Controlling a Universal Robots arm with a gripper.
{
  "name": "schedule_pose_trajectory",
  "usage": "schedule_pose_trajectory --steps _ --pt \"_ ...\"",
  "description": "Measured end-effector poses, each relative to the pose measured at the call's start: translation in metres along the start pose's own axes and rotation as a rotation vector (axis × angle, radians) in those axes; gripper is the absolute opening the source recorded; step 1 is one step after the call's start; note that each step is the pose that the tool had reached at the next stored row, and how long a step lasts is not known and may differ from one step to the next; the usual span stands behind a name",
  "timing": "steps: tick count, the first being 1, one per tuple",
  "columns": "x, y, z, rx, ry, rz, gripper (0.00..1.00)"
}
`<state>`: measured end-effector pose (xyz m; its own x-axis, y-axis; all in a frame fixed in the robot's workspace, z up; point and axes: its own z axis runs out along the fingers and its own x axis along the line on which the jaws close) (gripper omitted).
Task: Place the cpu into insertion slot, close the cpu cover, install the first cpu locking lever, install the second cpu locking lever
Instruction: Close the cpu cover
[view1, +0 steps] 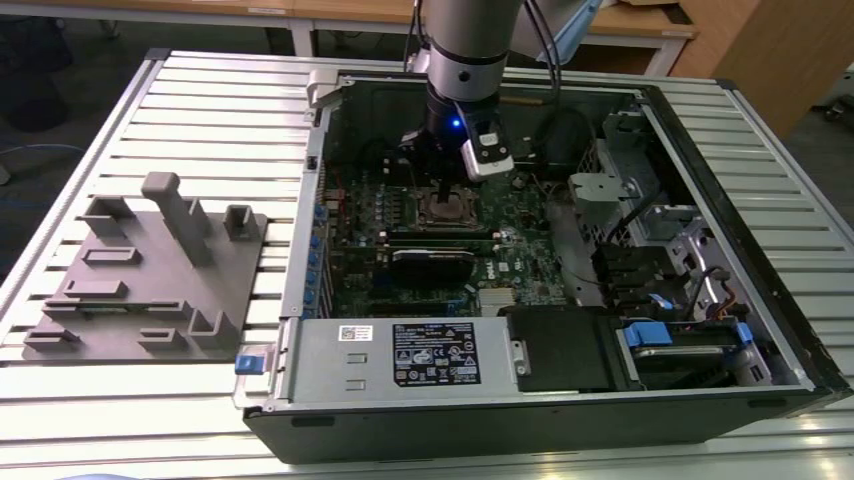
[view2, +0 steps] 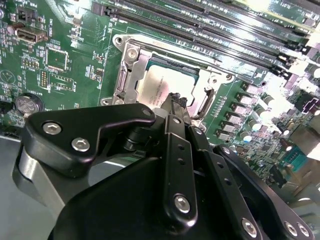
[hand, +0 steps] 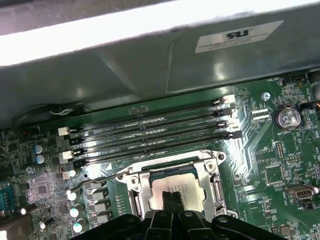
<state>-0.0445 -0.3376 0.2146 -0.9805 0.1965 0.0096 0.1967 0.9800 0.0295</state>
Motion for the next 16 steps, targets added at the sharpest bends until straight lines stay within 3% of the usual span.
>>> schedule_pose_trajectory --steps 8,9,13,16 --pt "0.0 0.0 0.0012 0.0008 0.0017 -0.112 0.11" --pt "0.0003 -0.0001 0.0013 0.0005 -0.0018 -0.114 0.11" --pt "0.0041 -0.0008 0.0021 -0.001 -0.0337 -0.115 0.11" --pt "0.0048 -0.001 0.0027 0.0006 -0.0399 -0.115 0.11"
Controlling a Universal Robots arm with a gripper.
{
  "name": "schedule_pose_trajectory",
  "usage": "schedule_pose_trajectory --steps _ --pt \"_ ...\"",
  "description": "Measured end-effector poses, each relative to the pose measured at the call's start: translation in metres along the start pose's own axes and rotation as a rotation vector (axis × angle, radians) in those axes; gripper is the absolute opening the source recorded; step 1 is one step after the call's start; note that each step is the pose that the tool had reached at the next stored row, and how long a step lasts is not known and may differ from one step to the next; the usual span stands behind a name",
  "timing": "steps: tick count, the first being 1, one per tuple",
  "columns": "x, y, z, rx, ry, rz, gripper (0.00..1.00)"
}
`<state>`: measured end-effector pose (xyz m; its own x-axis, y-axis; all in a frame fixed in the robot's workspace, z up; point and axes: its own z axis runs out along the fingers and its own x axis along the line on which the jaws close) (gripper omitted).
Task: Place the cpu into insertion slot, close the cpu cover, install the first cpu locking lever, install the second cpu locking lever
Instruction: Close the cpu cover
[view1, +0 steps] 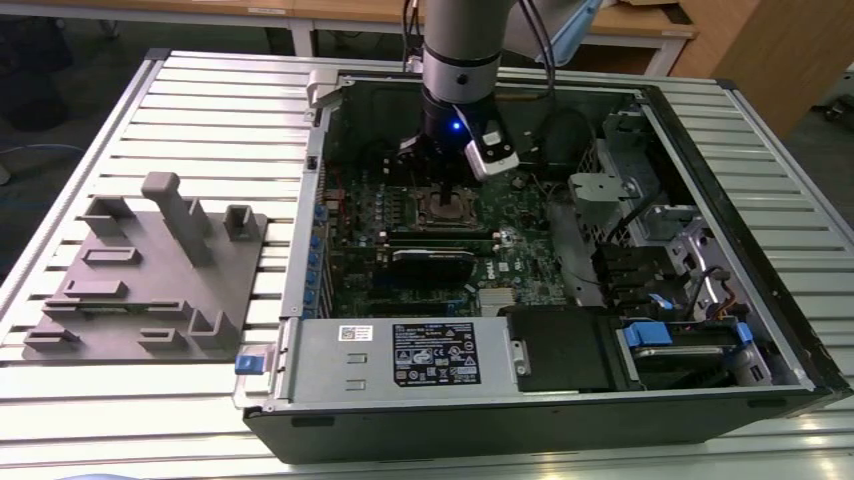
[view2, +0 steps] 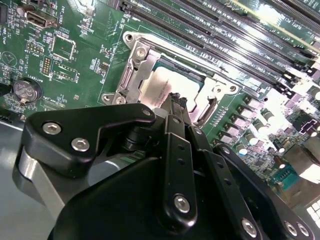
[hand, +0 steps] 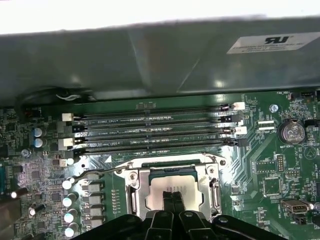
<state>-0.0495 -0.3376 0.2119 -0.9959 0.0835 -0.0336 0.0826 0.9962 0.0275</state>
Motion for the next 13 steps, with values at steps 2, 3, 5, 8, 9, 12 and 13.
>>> schedule_pose_trajectory --steps 2,3,5,8,9,12,13 --pt "0.0 0.0 0.0002 0.0005 -0.0003 0.0 0.11" --pt "0.0 0.0 0.0002 0.0005 -0.0003 0.0 0.11" --pt "0.0001 0.0 0.0003 0.0004 -0.0004 0.001 0.11" --pt "0.0001 0.0 0.0009 0.0 -0.0006 0.001 0.11" --pt "0.0001 0.0 0.001 0.0003 -0.0005 0.001 0.11" --pt "0.0001 -0.0001 0.001 0.0006 -0.0004 0.001 0.11" --pt "0.0001 -0.0001 0.0016 0.0006 -0.0004 0.001 0.11"
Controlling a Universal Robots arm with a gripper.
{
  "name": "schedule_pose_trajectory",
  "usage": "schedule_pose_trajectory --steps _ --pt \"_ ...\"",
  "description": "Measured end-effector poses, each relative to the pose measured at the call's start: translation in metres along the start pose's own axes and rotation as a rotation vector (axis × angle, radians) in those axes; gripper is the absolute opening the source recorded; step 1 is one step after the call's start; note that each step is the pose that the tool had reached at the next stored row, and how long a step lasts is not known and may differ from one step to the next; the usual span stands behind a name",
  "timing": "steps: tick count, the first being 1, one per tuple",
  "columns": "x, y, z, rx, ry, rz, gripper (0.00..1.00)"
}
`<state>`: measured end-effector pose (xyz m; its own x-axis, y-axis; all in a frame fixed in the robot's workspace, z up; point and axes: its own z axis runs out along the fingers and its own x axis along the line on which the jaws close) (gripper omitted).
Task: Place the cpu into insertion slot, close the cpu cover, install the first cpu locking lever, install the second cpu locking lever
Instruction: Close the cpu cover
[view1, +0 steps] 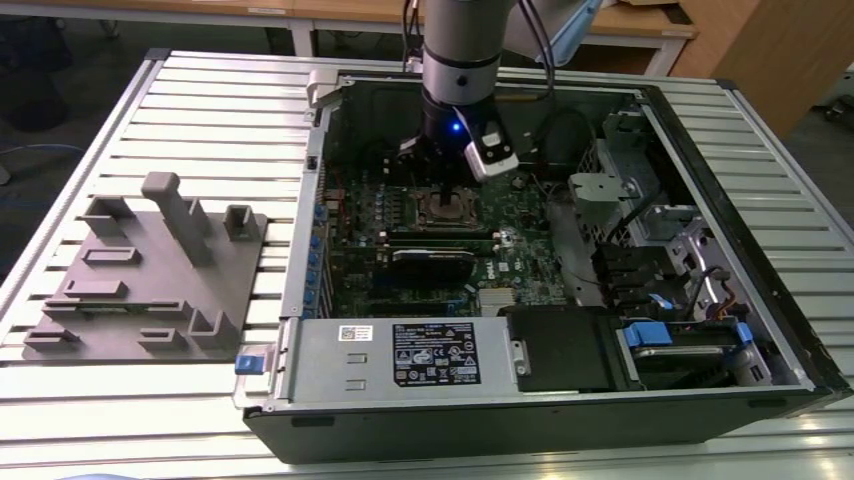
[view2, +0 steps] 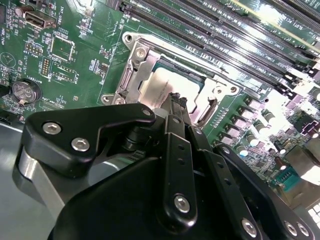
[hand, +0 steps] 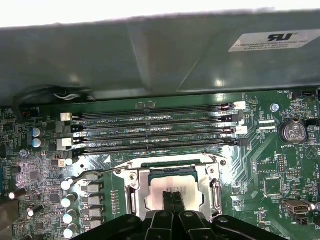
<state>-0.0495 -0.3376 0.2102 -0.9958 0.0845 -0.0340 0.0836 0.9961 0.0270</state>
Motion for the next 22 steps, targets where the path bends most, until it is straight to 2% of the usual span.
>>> schedule_pose_trajectory --steps 16,19,22 --pt "0.0001 -0.0001 0.003 0.0004 0.0 0.0 0.11" --pt "0.0001 -0.0001 0.003 0.0008 0.0049 0.0 0.11" --pt "0.0001 -0.0001 0.003 0.0009 0.0059 0.0 0.11"
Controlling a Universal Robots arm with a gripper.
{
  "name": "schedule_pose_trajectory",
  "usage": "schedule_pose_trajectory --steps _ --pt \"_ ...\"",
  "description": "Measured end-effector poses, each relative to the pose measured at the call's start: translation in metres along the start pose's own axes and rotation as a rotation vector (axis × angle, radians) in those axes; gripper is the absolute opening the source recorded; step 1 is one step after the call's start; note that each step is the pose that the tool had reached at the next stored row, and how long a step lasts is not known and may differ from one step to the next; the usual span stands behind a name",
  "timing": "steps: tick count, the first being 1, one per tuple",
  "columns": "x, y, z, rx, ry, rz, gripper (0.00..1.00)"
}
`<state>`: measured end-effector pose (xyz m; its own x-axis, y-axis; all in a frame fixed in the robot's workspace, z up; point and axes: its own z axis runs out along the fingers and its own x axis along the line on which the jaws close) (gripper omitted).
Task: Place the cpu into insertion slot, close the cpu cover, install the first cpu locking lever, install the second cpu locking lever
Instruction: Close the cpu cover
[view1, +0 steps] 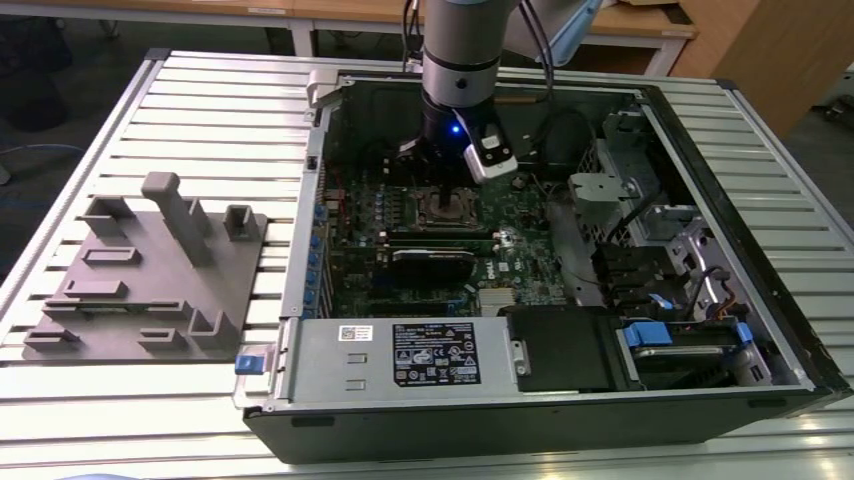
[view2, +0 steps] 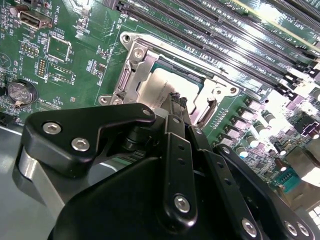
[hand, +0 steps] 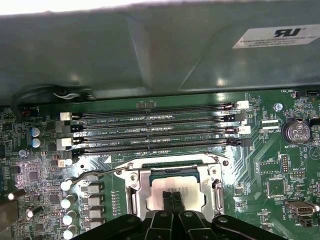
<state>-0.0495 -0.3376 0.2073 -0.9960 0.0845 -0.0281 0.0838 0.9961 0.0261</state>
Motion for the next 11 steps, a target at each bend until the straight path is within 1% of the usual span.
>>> schedule_pose_trajectory --steps 11 --pt "0.0001 -0.0001 0.0018 0.0004 0.0009 0.0 0.11"
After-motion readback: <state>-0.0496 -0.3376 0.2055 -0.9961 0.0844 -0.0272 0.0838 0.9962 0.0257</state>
